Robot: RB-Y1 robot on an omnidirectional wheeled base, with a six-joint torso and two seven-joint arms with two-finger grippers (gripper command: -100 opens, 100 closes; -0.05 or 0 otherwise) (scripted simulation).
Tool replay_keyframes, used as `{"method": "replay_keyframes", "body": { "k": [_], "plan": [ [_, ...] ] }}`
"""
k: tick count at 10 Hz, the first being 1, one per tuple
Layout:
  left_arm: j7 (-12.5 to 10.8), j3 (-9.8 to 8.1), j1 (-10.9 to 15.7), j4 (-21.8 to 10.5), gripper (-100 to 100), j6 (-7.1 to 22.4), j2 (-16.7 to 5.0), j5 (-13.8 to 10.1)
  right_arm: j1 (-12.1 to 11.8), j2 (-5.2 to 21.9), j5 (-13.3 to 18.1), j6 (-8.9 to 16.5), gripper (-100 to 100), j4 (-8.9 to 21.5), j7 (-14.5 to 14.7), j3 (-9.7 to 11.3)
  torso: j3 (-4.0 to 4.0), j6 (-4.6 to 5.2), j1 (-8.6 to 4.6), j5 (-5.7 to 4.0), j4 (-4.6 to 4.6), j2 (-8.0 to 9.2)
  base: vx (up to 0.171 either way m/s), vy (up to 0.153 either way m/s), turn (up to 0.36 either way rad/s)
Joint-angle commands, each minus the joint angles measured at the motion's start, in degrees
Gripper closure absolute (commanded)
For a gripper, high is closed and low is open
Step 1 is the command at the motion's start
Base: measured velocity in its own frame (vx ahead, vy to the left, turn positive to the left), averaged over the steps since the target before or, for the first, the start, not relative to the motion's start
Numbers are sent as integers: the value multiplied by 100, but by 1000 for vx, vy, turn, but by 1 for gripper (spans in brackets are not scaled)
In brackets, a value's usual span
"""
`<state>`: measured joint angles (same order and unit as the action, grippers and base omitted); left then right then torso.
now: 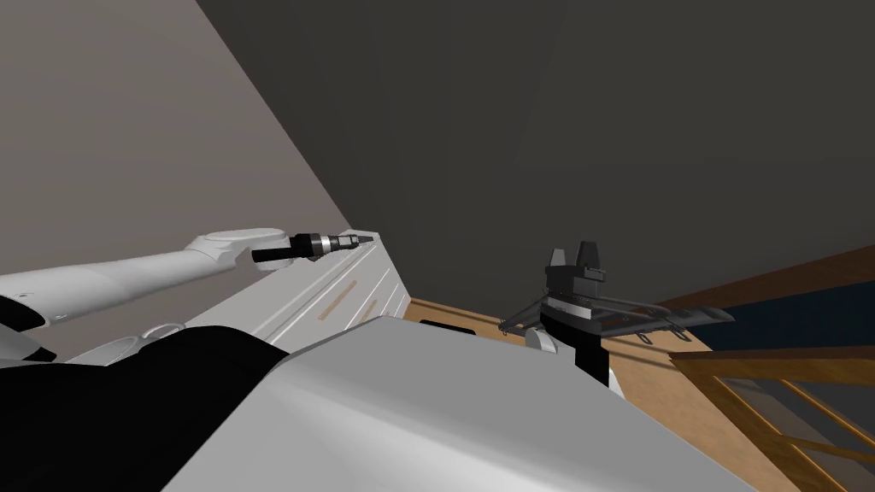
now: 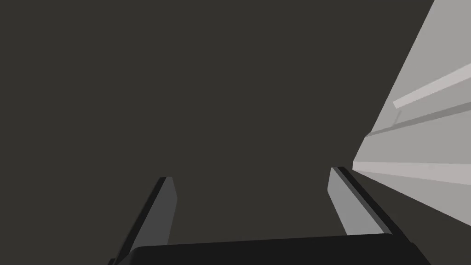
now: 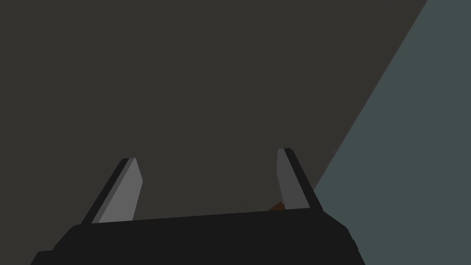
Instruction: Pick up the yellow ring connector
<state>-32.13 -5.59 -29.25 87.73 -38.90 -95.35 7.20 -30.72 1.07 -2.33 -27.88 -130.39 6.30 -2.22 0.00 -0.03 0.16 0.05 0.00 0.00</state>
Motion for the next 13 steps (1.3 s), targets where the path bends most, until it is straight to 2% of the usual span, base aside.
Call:
{"method": "replay_keyframes", "body": {
  "k": [1, 2, 3, 4, 7, 8, 9, 10, 11, 12, 13],
  "plan": [
    [-86, 173, 89, -286, -100, -103, -286, 6, 0, 0, 0, 0, 0, 0, 0, 0, 0, 0, 0, 0, 0, 0, 11, 66, -13],
    [-86, 173, 89, -315, -100, -103, -462, 6, 0, 0, 0, 0, 0, 0, 0, 0, -1, -1, 9, 2, 0, -2, 5, 52, -10],
    [-86, 173, 89, -315, -100, -103, -536, 6, 0, 0, 0, 0, 0, 0, 0, 0, 0, -1, 5, 2, 0, 0, 0, 20, 2],
    [-147, 210, 27, -501, -100, -156, -748, -8, 0, 0, 0, 0, 0, 0, 0, 0, 1, 0, -5, 0, 0, 1, 9, 44, -3],
    [-200, 253, -40, -674, -100, -209, -1246, -22, 0, 0, 0, 0, 0, 0, 0, 0, 0, -1, 8, 2, 0, 0, 6, 59, -5],
    [-245, 302, -114, -831, -100, -263, -1430, -38, 0, 0, 0, 0, 0, 0, 0, 0, 0, 0, 8, 3, 0, 0, 6, 71, -2],
    [-245, 409, -1, -831, -100, -263, -1646, -38, 0, 0, 0, 0, 0, 0, 0, 0, 0, -1, 11, 3, 0, 0, 8, 58, -3],
    [-245, 453, 97, -831, -100, -263, -1646, -38, 0, 0, 0, 0, 0, 0, 0, 0, 0, -1, 7, 3, 0, 0, 1, 22, -2],
    [-245, 302, -72, -831, -100, -263, -1646, 174, 0, 0, 0, 0, 0, 0, 0, 0, 1, -1, -4, 2, 0, 3, 0, 0, 0],
    [-245, 550, 35, -831, -100, -263, -1646, -38, 0, 0, 0, 0, 0, 0, 0, 0, 1, 0, -16, -3, 0, 3, -2, -7, -3],
    [-245, 381, -114, -831, -100, -263, -1646, -38, 0, -1, 0, 0, 0, 0, 0, 1, 2, -2, -17, 0, 1, 4, -2, -8, 3]
  ]
}}
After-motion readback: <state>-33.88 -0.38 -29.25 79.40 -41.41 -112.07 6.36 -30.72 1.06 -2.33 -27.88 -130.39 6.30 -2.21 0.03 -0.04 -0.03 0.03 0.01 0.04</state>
